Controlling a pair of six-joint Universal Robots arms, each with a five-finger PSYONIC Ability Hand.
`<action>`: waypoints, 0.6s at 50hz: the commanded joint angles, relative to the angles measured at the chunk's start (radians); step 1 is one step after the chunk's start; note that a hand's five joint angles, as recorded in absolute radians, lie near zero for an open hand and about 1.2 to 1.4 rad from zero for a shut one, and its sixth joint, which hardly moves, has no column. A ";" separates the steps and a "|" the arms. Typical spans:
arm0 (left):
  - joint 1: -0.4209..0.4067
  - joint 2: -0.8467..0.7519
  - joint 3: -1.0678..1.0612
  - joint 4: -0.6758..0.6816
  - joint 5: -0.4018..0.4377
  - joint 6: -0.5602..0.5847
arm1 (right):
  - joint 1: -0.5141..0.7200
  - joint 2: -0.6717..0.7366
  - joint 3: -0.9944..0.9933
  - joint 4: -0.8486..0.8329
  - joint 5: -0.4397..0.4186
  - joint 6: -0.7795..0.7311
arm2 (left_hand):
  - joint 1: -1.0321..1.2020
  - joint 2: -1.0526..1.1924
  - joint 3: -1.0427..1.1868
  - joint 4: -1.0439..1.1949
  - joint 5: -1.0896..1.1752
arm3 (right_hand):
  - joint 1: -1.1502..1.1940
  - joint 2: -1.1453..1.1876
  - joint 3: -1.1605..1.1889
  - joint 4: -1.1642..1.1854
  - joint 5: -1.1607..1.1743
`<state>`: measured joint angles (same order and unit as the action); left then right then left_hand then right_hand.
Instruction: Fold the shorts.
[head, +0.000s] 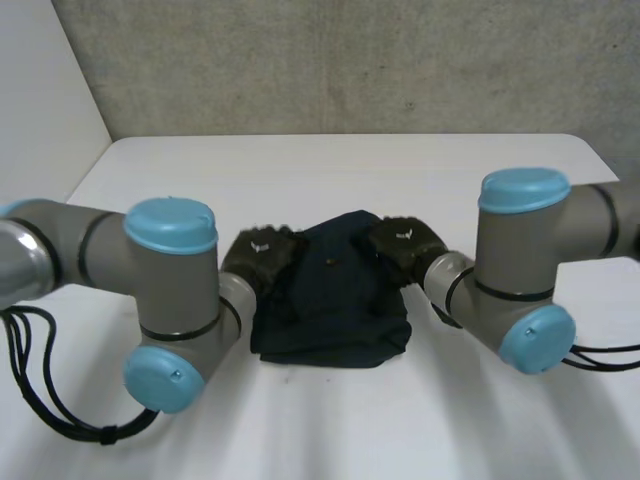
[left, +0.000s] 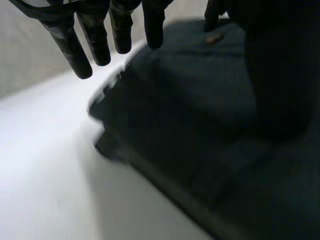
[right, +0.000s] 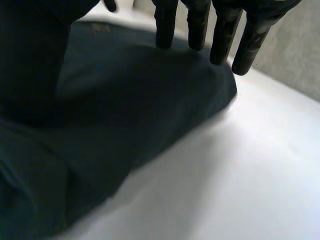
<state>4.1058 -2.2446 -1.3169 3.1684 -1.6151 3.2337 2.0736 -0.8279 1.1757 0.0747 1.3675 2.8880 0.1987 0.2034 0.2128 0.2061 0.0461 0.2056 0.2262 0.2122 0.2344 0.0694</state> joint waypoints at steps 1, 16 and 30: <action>0.007 -0.018 0.011 -0.048 -0.002 0.006 | -0.001 0.007 -0.007 0.005 0.130 -0.139 | 0.035 0.031 0.021 0.028 0.013 | -0.031 -0.052 -0.038 -0.060 -0.069; 0.126 0.394 0.087 -0.132 0.008 0.024 | -0.007 -0.364 -0.071 0.003 0.309 0.022 | 0.074 0.069 0.059 0.066 0.052 | -0.031 -0.052 -0.038 -0.060 -0.069; 0.240 0.523 0.171 -0.409 0.011 -0.012 | -0.056 -0.468 -0.073 0.100 0.303 0.031 | -0.003 -0.007 -0.017 -0.010 -0.025 | -0.031 -0.052 -0.038 -0.060 -0.069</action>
<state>4.3293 -1.7299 -1.1342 2.8079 -1.6080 3.2250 2.0280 -1.2733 1.0878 0.1565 1.7036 2.9201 0.1962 0.2115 0.2130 0.2061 0.0454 0.1796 0.2262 0.2122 0.2343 0.0648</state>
